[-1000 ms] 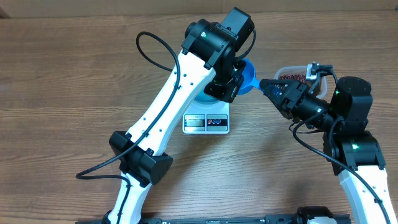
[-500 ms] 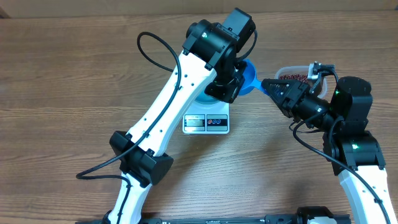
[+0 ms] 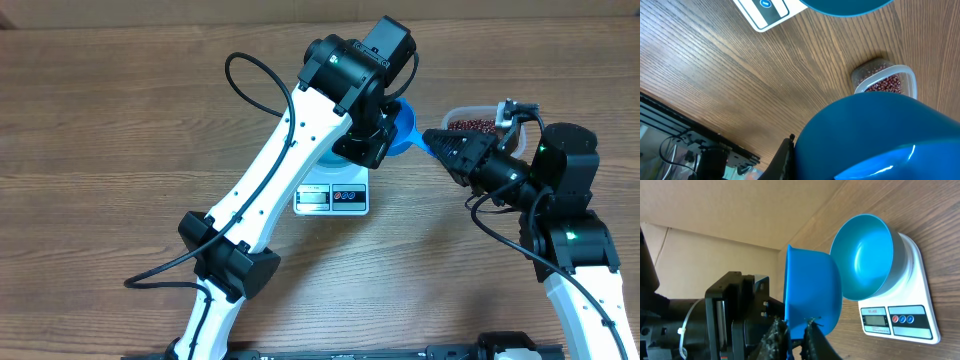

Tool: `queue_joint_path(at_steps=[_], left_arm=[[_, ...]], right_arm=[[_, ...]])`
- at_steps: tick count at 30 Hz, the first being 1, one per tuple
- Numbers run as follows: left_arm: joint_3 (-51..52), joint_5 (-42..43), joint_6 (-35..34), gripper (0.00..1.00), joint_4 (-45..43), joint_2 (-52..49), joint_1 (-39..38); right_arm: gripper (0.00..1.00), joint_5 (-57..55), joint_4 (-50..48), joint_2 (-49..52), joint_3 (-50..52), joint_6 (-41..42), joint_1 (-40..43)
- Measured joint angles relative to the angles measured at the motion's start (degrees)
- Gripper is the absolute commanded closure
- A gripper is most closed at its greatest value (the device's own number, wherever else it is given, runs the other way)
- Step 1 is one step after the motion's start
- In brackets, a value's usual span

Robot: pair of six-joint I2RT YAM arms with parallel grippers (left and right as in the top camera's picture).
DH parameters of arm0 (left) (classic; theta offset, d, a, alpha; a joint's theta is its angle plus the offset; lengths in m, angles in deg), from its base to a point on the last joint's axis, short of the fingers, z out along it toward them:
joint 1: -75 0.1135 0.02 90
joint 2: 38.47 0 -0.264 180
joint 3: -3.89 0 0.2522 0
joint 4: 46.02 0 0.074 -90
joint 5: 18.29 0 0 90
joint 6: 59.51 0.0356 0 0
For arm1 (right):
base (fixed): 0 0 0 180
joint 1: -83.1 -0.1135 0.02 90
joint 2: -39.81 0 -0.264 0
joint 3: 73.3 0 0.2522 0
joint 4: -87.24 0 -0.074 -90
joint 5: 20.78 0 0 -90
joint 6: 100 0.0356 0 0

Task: Scoop item into bowl and weigh 150g on scale
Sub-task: 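Close the right gripper on the scoop handle, release with left gripper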

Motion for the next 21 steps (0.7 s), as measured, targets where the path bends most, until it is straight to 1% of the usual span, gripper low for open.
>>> queue_joint_path(at_steps=[3, 11, 13, 15, 18, 19, 21], left_arm=[[0.0, 0.0, 0.0, 0.96, 0.0, 0.0, 0.0], [0.0, -0.1, 0.0, 0.96, 0.0, -0.1, 0.0], [0.0, -0.1, 0.0, 0.90, 0.0, -0.1, 0.0], [0.0, -0.2, 0.0, 0.79, 0.0, -0.1, 0.0], [0.0, -0.1, -0.1, 0.56, 0.0, -0.1, 0.0], [0.0, -0.2, 0.0, 0.44, 0.0, -0.1, 0.0], [0.0, -0.2, -0.3, 0.16, 0.0, -0.1, 0.0]], right_arm=[[0.96, 0.2, -0.2, 0.0, 0.0, 0.1, 0.0], [0.96, 0.2, -0.3, 0.0, 0.0, 0.2, 0.0], [0.96, 0.2, -0.3, 0.0, 0.0, 0.2, 0.0], [0.96, 0.2, -0.3, 0.0, 0.0, 0.2, 0.0], [0.96, 0.0, 0.1, 0.1, 0.0, 0.2, 0.0], [0.96, -0.1, 0.1, 0.1, 0.0, 0.2, 0.0], [0.96, -0.1, 0.1, 0.1, 0.0, 0.2, 0.0]])
